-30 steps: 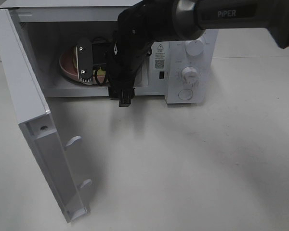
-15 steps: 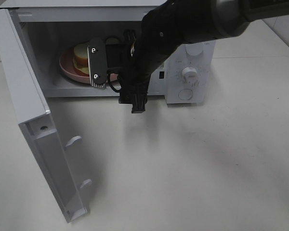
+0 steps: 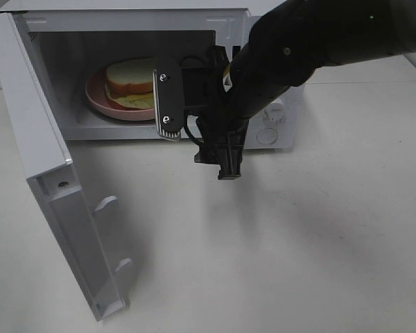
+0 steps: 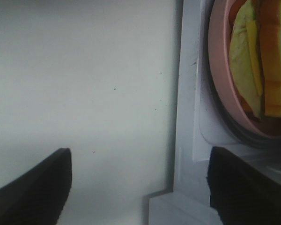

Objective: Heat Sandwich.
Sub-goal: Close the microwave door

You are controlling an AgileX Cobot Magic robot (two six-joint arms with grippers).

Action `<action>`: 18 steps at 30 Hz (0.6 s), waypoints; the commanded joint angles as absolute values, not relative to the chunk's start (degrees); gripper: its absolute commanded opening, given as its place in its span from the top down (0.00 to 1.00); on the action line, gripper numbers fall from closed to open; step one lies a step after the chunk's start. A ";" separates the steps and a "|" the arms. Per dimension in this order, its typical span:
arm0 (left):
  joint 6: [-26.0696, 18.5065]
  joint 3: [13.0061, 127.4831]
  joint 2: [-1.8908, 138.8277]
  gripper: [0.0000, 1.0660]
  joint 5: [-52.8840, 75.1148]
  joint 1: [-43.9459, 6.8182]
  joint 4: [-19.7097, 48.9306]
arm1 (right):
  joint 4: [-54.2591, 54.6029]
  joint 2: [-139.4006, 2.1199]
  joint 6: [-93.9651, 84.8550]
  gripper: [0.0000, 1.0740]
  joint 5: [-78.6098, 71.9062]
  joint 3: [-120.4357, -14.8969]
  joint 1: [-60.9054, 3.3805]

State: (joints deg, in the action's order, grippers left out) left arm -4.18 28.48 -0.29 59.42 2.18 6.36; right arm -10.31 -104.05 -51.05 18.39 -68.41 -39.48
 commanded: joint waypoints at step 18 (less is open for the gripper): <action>-4.01 28.25 -1.78 0.05 58.96 1.72 6.53 | -9.97 -84.86 -33.23 0.29 20.68 -52.54 -39.36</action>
